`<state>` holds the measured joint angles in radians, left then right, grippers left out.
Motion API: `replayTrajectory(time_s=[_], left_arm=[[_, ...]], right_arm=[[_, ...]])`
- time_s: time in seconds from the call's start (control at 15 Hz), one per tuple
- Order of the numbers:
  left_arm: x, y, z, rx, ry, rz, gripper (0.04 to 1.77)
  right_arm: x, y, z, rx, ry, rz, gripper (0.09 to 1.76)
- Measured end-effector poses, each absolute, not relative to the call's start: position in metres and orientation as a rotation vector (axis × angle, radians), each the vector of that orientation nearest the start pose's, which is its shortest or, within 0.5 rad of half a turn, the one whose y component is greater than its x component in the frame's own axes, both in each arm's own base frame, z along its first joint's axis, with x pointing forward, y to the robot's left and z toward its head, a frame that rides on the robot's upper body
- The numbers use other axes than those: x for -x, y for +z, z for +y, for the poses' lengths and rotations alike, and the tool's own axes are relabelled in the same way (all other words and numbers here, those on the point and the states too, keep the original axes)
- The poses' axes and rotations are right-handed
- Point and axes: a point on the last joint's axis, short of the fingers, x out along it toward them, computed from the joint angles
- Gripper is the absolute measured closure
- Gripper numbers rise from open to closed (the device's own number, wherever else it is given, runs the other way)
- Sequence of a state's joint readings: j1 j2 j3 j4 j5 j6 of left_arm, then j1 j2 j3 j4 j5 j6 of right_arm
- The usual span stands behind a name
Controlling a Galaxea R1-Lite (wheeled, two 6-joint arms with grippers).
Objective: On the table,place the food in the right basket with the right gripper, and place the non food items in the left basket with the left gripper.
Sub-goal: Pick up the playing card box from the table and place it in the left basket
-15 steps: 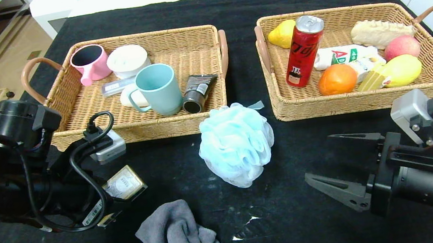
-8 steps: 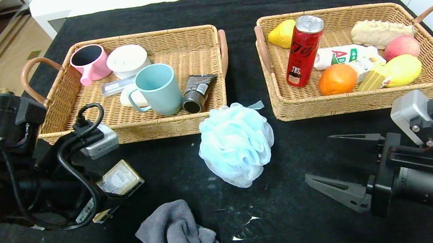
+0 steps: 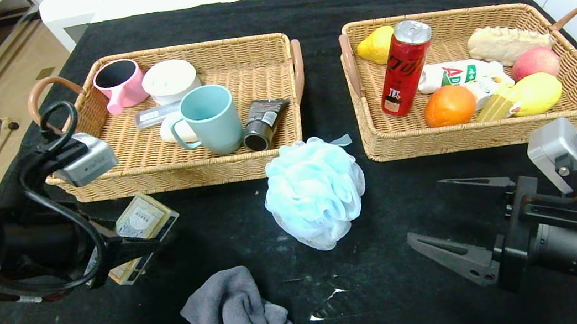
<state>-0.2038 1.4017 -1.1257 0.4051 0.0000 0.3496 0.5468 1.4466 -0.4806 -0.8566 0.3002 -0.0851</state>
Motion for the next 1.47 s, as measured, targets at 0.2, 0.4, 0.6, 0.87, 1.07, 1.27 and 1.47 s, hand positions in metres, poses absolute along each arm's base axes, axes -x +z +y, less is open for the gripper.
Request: replayTrajectory(time_s=[0.2,0.4,0.6,0.87,1.07,1.27,1.47], left_arm=[[-0.211,0.271,-0.045,-0.297,-0.353,0.579,0.80],[-0.217,0.291,-0.046,-0.210,-0.328,0.486,0.80],[-0.231,0.307,-0.047,-0.104,-0.243,0.413,0.80],[-0.257,0.318,-0.040,-0.059,-0.185,0.325,0.80],[-0.274,0.320,-0.035,-0.029,-0.150,0.269,0.80],[-0.287,0.321,-0.032,-0.025,-0.131,0.264,0.80],[-0.298,0.326,-0.032,-0.027,-0.110,0.243,0.80]], right_arm=[[-0.188,0.186,0.123,0.094,0.852,0.073,0.14],[-0.188,0.187,0.123,0.092,0.852,0.072,0.14],[-0.188,0.188,0.122,0.091,0.850,0.069,0.14],[-0.188,0.188,0.121,0.089,0.847,0.067,0.14],[-0.189,0.188,0.121,0.089,0.846,0.067,0.14],[-0.189,0.188,0.121,0.089,0.846,0.069,0.14],[-0.189,0.188,0.121,0.089,0.845,0.069,0.14]])
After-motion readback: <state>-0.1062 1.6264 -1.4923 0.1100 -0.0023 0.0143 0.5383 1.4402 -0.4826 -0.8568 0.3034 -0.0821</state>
